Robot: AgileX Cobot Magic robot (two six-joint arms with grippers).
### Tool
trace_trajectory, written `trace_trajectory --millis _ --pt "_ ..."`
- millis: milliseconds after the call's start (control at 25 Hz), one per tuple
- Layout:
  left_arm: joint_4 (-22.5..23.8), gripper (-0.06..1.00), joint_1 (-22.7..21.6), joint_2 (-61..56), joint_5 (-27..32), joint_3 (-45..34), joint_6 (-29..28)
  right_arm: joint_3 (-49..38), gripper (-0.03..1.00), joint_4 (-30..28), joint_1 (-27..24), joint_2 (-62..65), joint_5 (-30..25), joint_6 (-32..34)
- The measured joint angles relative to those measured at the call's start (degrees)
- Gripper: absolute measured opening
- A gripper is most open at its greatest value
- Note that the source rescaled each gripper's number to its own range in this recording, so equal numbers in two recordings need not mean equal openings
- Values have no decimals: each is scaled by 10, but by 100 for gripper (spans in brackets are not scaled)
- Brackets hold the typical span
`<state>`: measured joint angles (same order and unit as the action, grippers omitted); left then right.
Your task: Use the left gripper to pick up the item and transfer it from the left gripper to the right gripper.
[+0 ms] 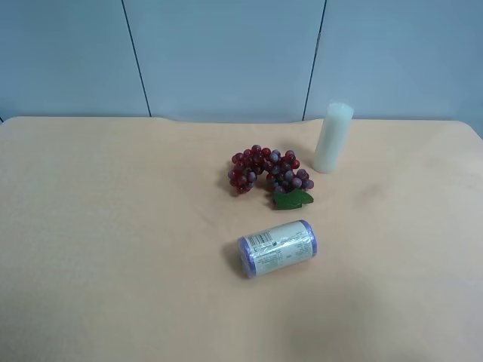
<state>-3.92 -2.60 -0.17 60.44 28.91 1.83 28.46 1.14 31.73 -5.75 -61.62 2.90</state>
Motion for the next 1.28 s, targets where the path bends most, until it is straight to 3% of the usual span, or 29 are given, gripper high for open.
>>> trace_trajectory --millis 720,880,1120,1280 --pt "0 100 0 0 0 0 0 -1 100 0 -5 33 4 -2" --pt "0 100 0 0 0 0 0 -1 100 0 -71 33 4 -2" --pt "0 100 0 0 0 0 0 -2 100 0 -209 49 6 -2" --pt "0 100 0 0 0 0 0 -2 100 0 -268 60 5 -2"
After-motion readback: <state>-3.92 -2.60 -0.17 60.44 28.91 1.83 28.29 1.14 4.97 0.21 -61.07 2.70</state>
